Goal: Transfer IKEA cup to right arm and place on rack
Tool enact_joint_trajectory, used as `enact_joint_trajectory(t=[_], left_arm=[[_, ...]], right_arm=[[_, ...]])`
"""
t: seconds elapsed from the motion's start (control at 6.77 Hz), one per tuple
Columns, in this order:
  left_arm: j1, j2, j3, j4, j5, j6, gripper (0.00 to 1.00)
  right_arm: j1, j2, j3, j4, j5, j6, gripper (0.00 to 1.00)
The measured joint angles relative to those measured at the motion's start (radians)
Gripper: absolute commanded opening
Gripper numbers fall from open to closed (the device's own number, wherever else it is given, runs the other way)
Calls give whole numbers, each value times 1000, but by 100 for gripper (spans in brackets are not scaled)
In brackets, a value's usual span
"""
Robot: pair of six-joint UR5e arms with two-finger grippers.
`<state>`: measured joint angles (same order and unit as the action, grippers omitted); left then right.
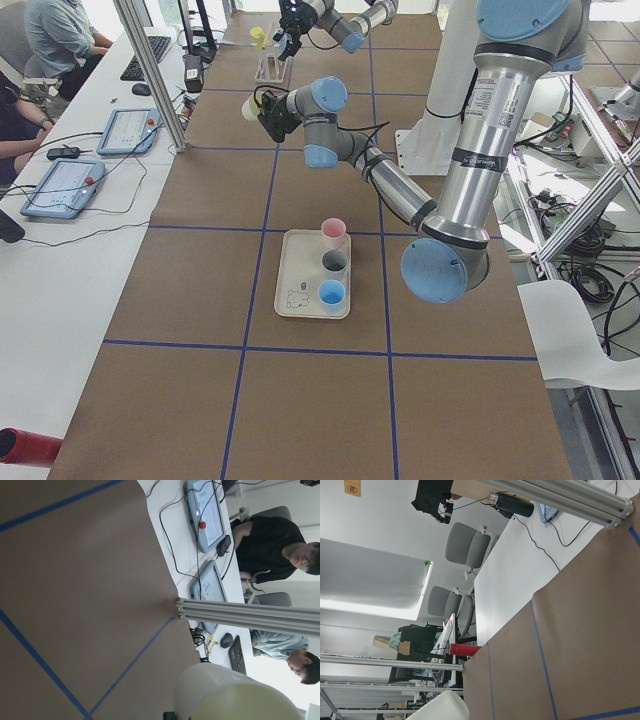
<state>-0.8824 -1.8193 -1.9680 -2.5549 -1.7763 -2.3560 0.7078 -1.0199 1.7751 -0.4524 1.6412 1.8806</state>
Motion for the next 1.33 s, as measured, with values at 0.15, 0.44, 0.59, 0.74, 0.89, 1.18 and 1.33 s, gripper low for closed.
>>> enact_joint_trajectory(t=[0.15,0.44,0.59,0.74,0.89,1.18,1.33], left_arm=[[24,3,17,-154,38,-109,0],[87,7,66,-416,144,-272,0],[139,7,88,-501,228,-327,0],[203,5,112,-574,329,-366,0],[272,-4,135,-630,425,-393,0],[365,-52,153,-660,537,-410,0],[383,-71,157,-658,551,-411,0]], right_arm=[[-32,23,-3,26,-30,27,100],[-98,54,-7,66,-94,43,100],[-128,61,-10,94,-131,46,100],[-147,68,-14,114,-156,50,100],[-155,80,-22,124,-171,55,100],[-165,92,-39,128,-186,62,100],[-172,94,-43,129,-188,63,100]])
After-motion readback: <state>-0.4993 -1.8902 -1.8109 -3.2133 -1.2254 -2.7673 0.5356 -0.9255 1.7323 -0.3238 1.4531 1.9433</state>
